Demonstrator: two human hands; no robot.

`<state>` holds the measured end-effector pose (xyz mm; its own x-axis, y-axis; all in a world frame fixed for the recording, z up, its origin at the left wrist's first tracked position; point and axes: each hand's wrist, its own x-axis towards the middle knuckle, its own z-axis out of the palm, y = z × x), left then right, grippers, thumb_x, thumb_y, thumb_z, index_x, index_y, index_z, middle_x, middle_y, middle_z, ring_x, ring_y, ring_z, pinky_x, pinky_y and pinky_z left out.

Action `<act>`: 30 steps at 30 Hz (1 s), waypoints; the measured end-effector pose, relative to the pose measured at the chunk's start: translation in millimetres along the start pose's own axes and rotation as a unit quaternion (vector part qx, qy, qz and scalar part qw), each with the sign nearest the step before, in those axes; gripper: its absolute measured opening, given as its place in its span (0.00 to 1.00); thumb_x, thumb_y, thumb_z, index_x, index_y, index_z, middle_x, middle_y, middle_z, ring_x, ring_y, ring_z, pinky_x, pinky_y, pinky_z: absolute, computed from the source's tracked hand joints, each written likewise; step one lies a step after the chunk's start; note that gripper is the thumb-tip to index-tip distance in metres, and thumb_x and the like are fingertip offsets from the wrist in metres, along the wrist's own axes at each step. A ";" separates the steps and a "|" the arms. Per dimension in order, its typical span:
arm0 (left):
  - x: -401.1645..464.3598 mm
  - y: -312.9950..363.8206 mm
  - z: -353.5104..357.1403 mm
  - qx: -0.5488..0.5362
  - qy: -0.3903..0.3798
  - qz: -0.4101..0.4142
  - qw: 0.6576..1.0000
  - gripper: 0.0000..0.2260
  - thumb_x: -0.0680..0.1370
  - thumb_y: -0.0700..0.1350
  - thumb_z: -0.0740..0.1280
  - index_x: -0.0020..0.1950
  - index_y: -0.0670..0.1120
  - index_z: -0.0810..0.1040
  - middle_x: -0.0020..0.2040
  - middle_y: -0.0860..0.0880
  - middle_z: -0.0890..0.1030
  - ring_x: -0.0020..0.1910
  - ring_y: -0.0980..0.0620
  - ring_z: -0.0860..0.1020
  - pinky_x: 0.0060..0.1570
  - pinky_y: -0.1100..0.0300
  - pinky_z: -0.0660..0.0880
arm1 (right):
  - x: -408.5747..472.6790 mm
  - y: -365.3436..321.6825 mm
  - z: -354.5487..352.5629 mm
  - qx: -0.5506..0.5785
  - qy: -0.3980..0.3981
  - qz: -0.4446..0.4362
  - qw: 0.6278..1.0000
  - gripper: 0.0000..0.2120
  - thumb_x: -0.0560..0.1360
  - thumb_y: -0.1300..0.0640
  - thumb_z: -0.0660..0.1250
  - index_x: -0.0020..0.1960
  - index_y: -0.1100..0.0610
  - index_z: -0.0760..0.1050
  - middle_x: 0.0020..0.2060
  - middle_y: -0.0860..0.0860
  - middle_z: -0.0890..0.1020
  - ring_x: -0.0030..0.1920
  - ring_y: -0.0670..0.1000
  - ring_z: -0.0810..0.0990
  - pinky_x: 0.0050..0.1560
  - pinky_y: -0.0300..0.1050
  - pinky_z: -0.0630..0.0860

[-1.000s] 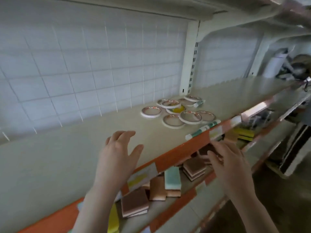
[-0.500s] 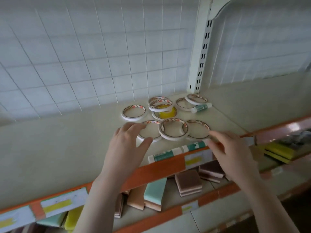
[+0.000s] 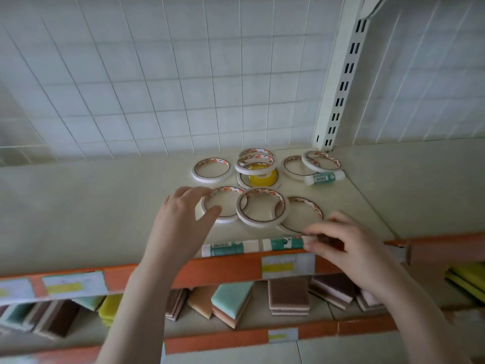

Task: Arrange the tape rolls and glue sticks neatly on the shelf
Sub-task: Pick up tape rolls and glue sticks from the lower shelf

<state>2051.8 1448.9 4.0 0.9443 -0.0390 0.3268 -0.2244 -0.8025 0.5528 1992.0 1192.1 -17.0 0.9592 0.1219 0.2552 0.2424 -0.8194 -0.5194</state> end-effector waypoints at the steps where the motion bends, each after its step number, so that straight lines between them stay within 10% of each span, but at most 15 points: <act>1: -3.7 2.7 2.1 0.004 0.003 -0.012 1.000 0.14 0.75 0.47 0.69 0.60 0.48 0.78 0.59 0.49 0.76 0.59 0.46 0.74 0.56 0.59 0.66 | 1.0 2.6 -1.4 0.008 -0.008 -0.012 1.000 0.11 0.70 0.48 0.69 0.52 0.46 0.80 0.43 0.40 0.74 0.46 0.39 0.74 0.44 0.35 0.70; 30: -33.4 12.6 -8.3 0.040 0.032 -0.093 0.994 0.15 0.76 0.52 0.65 0.62 0.53 0.75 0.61 0.52 0.75 0.58 0.52 0.73 0.54 0.58 0.68 | 16.8 -6.5 -17.9 -0.142 -0.106 -0.057 0.982 0.19 0.72 0.36 0.62 0.53 0.49 0.70 0.46 0.41 0.73 0.45 0.42 0.74 0.43 0.35 0.71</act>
<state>2015.5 1445.0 6.4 0.9496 0.1502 0.2753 -0.0257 -0.8376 0.5457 2003.9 1189.5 5.2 0.9441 0.3119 0.1073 0.3290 -0.9131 -0.2407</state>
